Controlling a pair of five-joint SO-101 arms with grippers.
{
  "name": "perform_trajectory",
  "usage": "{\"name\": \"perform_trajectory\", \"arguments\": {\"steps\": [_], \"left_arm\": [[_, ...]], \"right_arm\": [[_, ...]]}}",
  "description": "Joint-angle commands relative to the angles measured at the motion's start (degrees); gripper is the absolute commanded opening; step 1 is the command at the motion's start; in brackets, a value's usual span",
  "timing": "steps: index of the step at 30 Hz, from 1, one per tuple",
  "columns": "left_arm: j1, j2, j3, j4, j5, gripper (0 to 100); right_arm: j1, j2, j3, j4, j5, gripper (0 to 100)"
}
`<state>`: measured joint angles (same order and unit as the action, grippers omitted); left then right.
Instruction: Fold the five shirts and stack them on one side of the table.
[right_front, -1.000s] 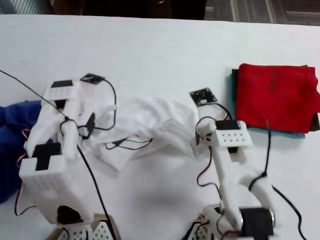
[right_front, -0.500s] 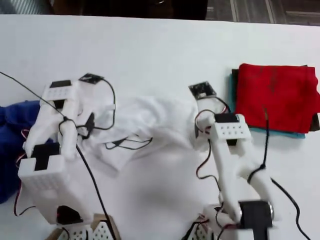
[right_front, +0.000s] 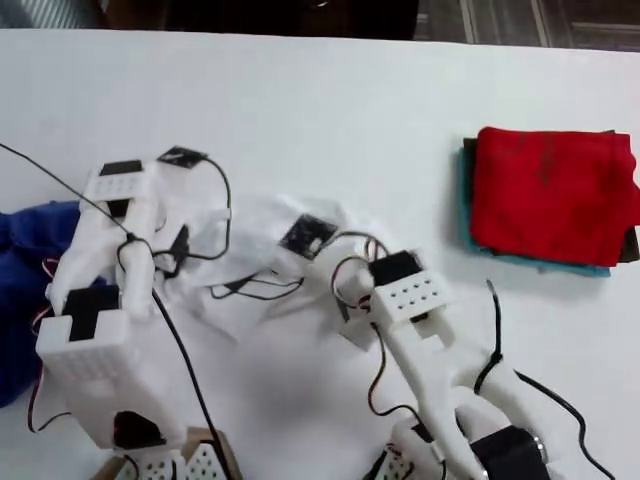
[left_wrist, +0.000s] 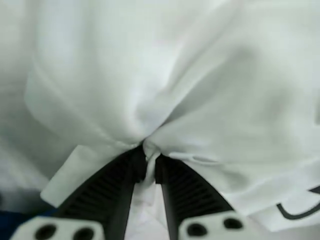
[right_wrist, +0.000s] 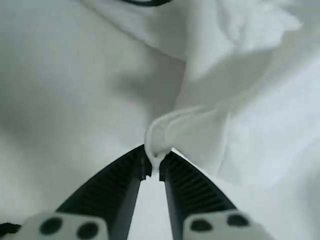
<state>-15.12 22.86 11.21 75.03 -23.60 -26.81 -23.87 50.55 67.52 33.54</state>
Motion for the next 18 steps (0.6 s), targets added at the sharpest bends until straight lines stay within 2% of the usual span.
{"name": "perform_trajectory", "arguments": {"steps": [1,5,10,15,18], "left_arm": [[-0.88,0.97,-1.27,-0.35,0.00,3],[-1.67,0.97,-1.27,-0.35,0.00,3],[-2.02,0.97,-1.27,-0.62,0.00,3],[-2.02,0.97,-1.27,-0.62,0.00,3],[-2.02,0.97,-1.36,-0.70,0.00,3]], "right_arm": [[1.19,-0.04,0.62,-1.36,1.14,2.3],[6.20,-0.13,-2.02,-0.04,0.44,3.4],[7.25,-0.22,-7.65,7.34,-0.62,15.3],[7.69,-0.22,-16.00,11.21,-0.62,13.7],[10.24,0.48,-21.01,9.01,-2.20,13.7]]}}
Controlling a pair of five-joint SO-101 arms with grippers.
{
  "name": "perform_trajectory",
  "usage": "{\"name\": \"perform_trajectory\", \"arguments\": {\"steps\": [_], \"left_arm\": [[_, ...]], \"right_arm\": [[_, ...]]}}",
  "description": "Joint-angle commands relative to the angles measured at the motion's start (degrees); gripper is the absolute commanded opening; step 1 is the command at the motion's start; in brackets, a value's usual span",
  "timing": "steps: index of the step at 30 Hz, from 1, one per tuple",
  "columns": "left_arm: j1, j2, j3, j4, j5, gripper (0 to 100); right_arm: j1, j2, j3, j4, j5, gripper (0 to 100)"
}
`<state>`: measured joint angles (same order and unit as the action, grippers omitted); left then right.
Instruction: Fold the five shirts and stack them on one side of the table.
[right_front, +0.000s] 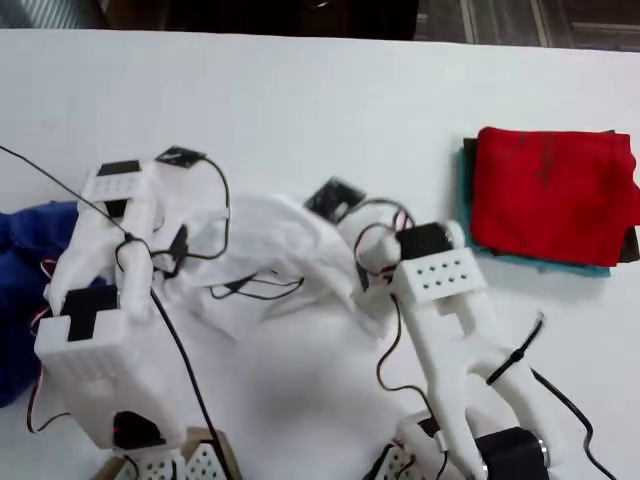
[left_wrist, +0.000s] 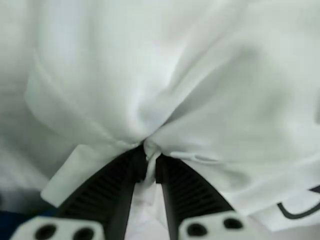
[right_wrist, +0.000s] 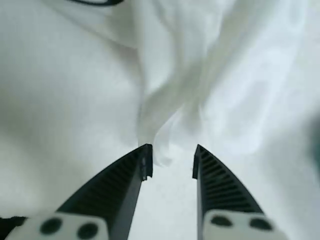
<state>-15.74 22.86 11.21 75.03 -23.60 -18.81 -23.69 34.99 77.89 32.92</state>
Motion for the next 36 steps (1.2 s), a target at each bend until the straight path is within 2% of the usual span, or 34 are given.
{"name": "perform_trajectory", "arguments": {"steps": [1,4,6,13,21,24,25,30,36], "left_arm": [[-1.41,0.97,-1.36,-0.70,0.00,3],[-1.41,0.97,-1.36,-0.70,0.00,3],[-1.41,0.97,-1.36,-0.70,0.00,3],[-1.41,0.97,-1.36,-0.62,0.00,3],[-1.41,0.97,-1.36,-0.62,0.00,3],[-1.41,0.97,-1.36,-0.62,0.00,3],[-1.41,0.97,-1.36,-0.70,0.00,3],[-1.41,0.97,-1.36,-0.70,0.00,3],[-1.41,0.97,-1.36,-0.79,0.00,3]], "right_arm": [[3.82,0.40,-5.80,-4.00,-3.96,14.1],[8.48,2.68,-3.78,-13.58,-10.90,14.2],[9.45,6.99,-2.29,-17.01,-11.52,14.2],[6.20,21.05,-6.42,-17.27,-11.96,14.2],[7.69,35.30,-14.42,-16.92,-11.43,13.6],[9.19,39.96,-16.88,-16.92,-11.34,6.1],[9.63,40.66,-17.76,-16.92,-11.34,1.3],[12.70,38.11,-23.74,-15.60,-11.16,2.3],[14.90,36.26,-40.62,-12.18,-3.78,2.2]]}}
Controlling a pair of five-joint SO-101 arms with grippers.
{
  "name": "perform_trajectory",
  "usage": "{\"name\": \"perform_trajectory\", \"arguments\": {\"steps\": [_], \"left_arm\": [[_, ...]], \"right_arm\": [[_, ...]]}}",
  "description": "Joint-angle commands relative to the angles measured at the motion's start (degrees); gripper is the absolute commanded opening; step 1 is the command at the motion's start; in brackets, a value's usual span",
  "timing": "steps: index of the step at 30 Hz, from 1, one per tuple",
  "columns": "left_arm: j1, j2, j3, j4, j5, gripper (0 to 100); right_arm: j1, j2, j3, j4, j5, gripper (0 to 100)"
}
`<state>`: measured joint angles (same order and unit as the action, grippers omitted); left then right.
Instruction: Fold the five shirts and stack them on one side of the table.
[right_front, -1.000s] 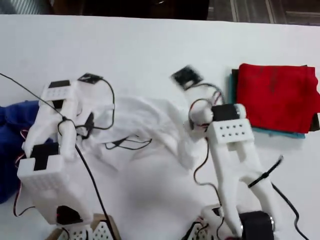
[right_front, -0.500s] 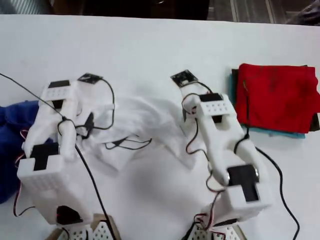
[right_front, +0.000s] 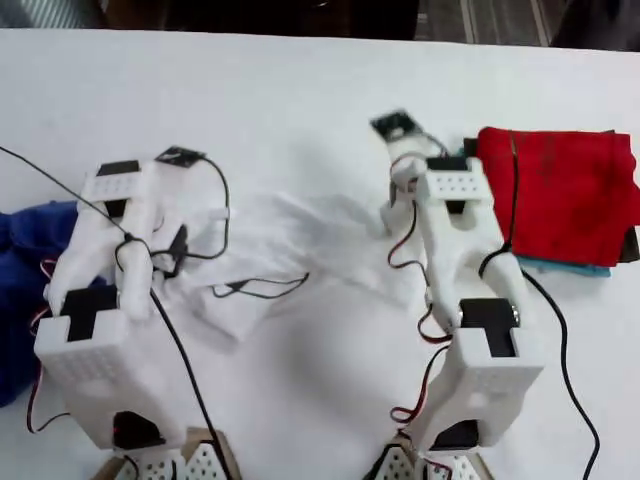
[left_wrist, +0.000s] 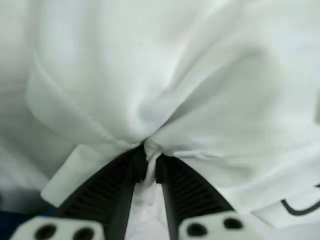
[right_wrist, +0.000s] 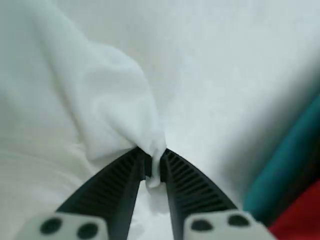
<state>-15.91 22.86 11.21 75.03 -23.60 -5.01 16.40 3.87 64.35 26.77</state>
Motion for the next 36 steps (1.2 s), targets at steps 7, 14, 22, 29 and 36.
{"name": "perform_trajectory", "arguments": {"steps": [7,14,22,29,36], "left_arm": [[-1.32,1.23,-2.86,-0.62,0.35,3],[-1.32,1.32,-2.68,-0.62,0.35,3],[-1.32,1.32,-2.68,-0.62,0.35,3],[-1.32,1.32,-3.03,-0.70,0.35,3],[-1.32,1.32,-3.03,-0.70,0.35,3]], "right_arm": [[0.40,-3.38,-18.46,0.92,3.25,2.3],[0.66,1.27,-18.90,5.41,1.41,14.9],[1.19,-7.60,-18.46,8.92,-1.93,21.3],[-0.57,-8.31,-8.79,21.14,-9.85,18.7],[-4.53,-8.31,8.18,11.47,-12.31,18.7]]}}
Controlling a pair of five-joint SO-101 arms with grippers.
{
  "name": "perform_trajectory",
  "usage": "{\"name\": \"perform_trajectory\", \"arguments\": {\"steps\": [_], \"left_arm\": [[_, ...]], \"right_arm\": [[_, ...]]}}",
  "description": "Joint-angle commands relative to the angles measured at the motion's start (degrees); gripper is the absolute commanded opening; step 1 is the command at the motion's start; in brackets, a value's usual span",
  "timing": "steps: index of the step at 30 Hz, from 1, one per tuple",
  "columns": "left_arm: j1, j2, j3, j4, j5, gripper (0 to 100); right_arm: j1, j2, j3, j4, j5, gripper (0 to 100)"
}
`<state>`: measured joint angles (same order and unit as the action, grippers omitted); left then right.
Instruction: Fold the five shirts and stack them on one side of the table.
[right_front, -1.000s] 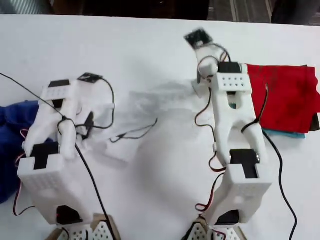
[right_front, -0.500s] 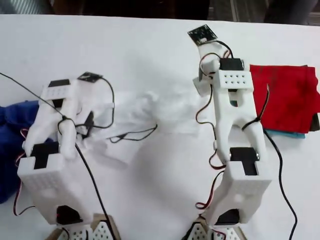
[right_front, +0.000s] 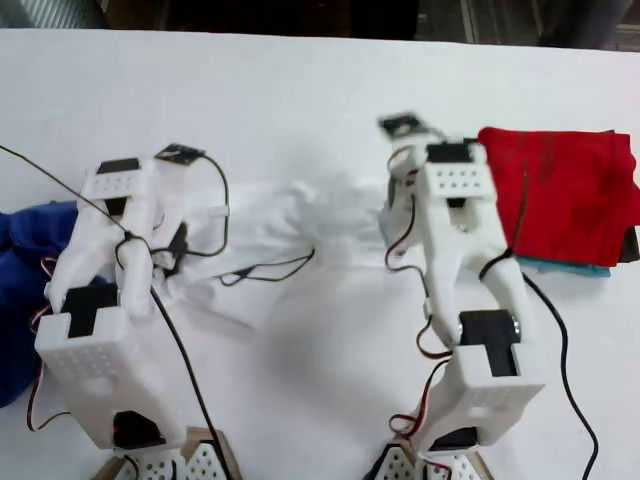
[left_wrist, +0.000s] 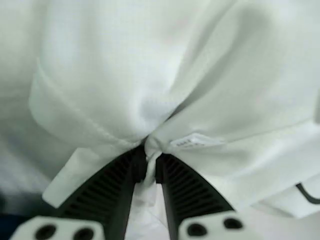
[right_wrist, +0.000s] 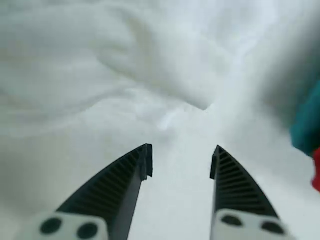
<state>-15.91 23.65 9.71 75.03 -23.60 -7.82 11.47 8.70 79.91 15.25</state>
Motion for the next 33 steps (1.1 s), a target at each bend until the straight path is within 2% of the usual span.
{"name": "perform_trajectory", "arguments": {"steps": [1,11,17,22,24,28,33], "left_arm": [[-1.32,0.53,-1.45,-0.70,0.35,3],[-1.32,0.53,-1.27,-0.62,0.35,3],[-1.32,0.53,-1.27,-0.62,0.35,3],[-1.32,0.53,-1.19,-0.62,0.35,3],[-1.32,0.53,-1.19,-0.62,0.35,3],[-1.32,0.53,-1.19,-0.62,0.35,3],[-1.32,0.53,-1.19,-0.62,0.35,3]], "right_arm": [[-2.42,-3.38,4.48,-5.93,-0.88,18.7],[-3.91,0.22,6.59,-15.25,-9.85,18.7],[-3.91,10.42,3.43,-15.08,-11.78,18.7],[-3.91,11.65,-0.18,-11.91,-11.69,18.7],[-3.91,11.38,-0.18,-11.91,-11.60,15.9],[-3.91,11.38,-0.26,-12.35,-11.43,2.2],[-3.91,11.30,-0.26,-12.53,-11.25,2.1]]}}
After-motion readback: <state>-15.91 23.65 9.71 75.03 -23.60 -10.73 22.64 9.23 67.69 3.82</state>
